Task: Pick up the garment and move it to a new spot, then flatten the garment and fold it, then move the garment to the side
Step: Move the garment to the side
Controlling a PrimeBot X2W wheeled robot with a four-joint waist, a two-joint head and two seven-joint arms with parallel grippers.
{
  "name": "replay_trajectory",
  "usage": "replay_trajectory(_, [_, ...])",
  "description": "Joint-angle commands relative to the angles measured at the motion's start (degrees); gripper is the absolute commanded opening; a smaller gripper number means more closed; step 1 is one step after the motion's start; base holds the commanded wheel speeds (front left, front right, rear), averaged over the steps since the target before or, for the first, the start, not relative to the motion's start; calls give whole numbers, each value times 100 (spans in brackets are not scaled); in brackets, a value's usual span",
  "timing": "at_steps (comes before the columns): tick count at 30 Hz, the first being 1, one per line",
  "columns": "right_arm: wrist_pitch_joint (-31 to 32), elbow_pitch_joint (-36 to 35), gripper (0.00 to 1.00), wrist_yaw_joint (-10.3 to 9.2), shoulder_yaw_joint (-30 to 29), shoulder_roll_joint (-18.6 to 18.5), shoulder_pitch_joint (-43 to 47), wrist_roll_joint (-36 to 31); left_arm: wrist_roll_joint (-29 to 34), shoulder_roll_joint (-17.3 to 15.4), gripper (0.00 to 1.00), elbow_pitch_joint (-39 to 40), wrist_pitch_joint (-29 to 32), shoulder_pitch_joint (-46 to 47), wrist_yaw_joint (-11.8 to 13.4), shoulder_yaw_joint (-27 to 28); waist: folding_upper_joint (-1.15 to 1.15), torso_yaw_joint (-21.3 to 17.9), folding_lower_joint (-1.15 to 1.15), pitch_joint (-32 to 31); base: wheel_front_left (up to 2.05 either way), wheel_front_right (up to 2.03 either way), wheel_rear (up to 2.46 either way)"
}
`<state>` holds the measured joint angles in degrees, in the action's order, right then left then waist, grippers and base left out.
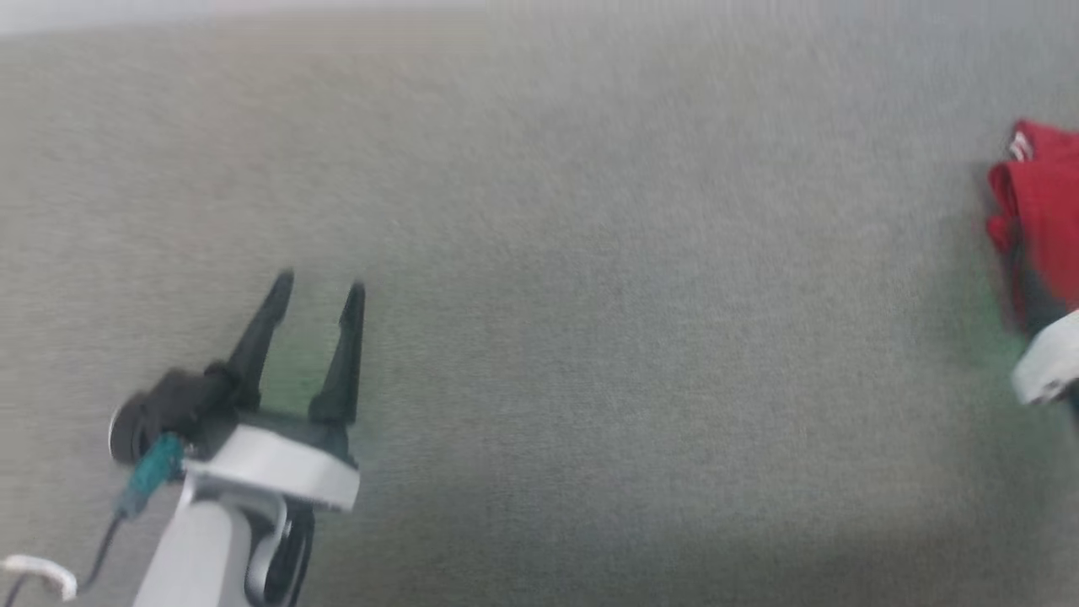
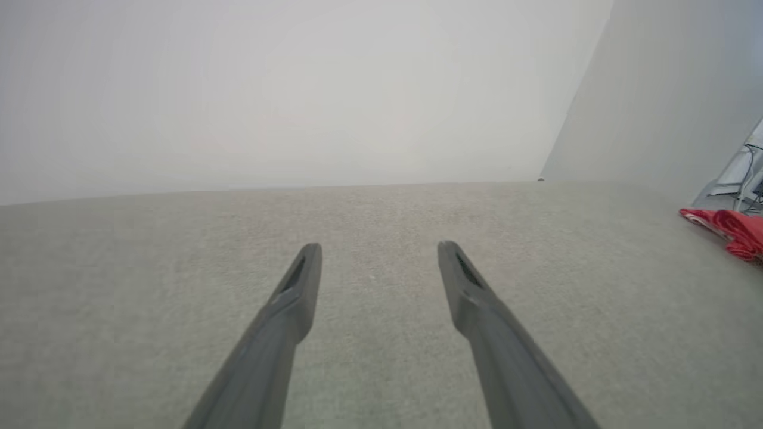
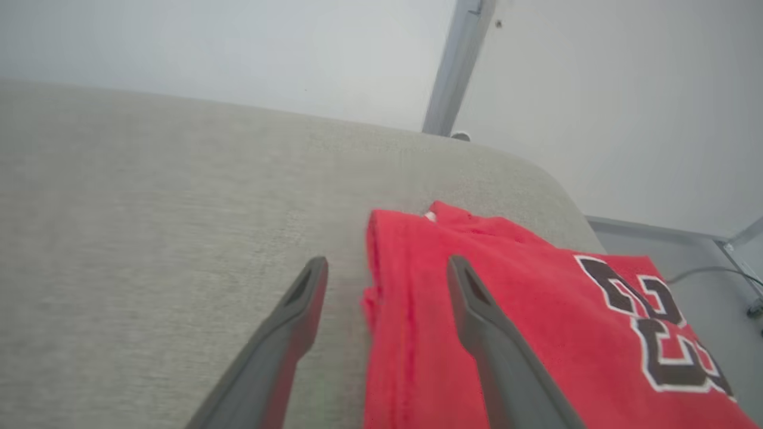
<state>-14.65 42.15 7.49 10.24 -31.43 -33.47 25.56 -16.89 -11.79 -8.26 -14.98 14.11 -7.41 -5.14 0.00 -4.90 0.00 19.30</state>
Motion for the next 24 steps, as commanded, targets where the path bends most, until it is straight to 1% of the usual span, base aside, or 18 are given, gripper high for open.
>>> replay_trajectory(1, [-35,-108,100,0,107,103,185,-77,18,23,100,-59,-27,-197,-9,69,0,316,0,-487,0,0,0])
replay_trajectory(3, [-47,-232,100,0,227,213,395,-160,9,62,100,-143,-27,-411,-9,145,0,373,0,-712,0,0,0])
replay_trajectory(6, [-57,-435,100,0,378,424,670,-183,-17,33,100,-240,-27,-699,-9,243,0,452,0,-1013,0,0,0])
replay_trajectory(10, [-57,-633,100,0,414,609,1057,-110,42,83,100,-270,-27,-1108,-9,364,0,571,0,-1450,0,0,0])
replay_trajectory(15, [-58,-1098,100,0,139,755,1531,-26,27,97,100,-173,-27,-1536,-9,522,0,679,0,-1792,0,0,0])
replay_trajectory(18, [-58,-1431,100,0,-84,768,1858,19,-28,66,100,-90,-27,-1690,-9,456,0,767,0,-1878,0,0,0])
replay_trajectory(24, [-59,-2053,100,0,-486,772,2548,-8,-83,119,100,185,-27,-1964,-9,516,0,865,0,-1955,0,0,0])
